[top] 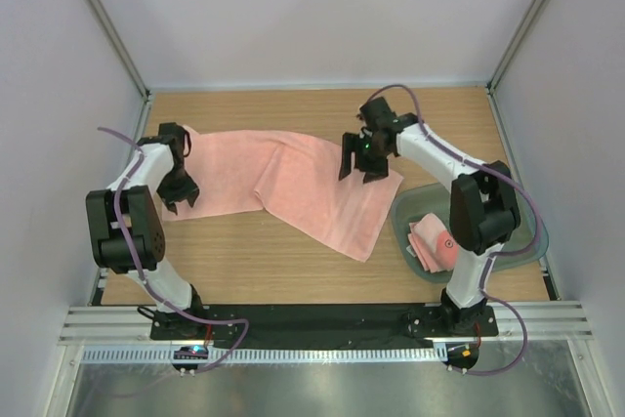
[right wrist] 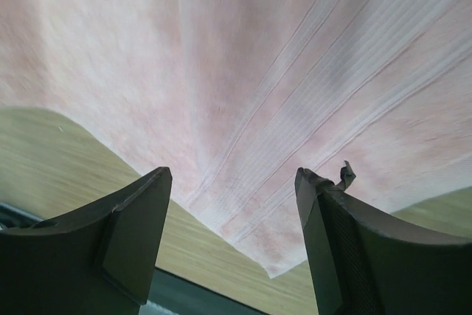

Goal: Roll the towels
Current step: Flatten the towel

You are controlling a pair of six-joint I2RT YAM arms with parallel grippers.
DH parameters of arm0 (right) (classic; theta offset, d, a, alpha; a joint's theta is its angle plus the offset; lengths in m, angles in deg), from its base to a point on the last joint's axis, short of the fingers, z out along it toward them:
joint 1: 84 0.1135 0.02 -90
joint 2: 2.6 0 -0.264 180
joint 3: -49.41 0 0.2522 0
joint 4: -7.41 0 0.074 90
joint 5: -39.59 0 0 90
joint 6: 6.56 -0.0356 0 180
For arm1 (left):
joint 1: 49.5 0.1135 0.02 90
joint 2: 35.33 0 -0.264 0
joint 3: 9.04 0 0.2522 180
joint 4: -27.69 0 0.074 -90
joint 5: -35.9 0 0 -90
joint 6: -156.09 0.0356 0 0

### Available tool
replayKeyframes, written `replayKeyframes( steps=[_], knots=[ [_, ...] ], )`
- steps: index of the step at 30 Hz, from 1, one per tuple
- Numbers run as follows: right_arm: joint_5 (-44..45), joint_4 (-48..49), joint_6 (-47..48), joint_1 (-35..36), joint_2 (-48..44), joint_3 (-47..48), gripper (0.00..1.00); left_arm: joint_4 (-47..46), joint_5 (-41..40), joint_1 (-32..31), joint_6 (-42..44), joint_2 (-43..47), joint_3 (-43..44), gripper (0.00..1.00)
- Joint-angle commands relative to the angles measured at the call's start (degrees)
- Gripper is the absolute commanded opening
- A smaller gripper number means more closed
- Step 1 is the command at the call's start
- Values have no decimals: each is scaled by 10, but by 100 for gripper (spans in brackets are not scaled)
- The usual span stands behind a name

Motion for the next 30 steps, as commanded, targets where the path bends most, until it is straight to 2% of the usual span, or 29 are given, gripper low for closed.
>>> replayKeyframes(
  steps=[1, 3, 5, 7, 10, 15, 21, 27, 30],
  knots=[
    [34, -64, 30, -40, -30, 80, 75, 9, -20, 10, 12, -2, 5, 48],
    [40, -78, 37, -39, -40, 87, 75, 9, -23, 10, 12, 2, 3, 53],
    [24, -79, 37, -25, -57, 65, 75, 4, -18, 11, 10, 7, -5, 62],
    [40, -78, 33, 3, -94, 26, 75, 1, -20, 13, 7, 9, -11, 68],
    [34, -63, 16, 22, -145, -45, 75, 2, -19, 22, 7, -4, -11, 70],
    [30, -44, 7, 34, -191, -119, 75, 1, -14, 36, -1, -46, 11, 69],
    [21, -22, 7, 33, -204, -139, 75, -8, -15, 36, -25, -89, 23, 69],
    [3, 2, 4, 33, -211, -169, 75, -18, -32, 38, -46, -114, 28, 60],
    [1, -2, 10, 34, -224, -183, 75, -28, -42, 37, -58, -113, 25, 51]
  ],
)
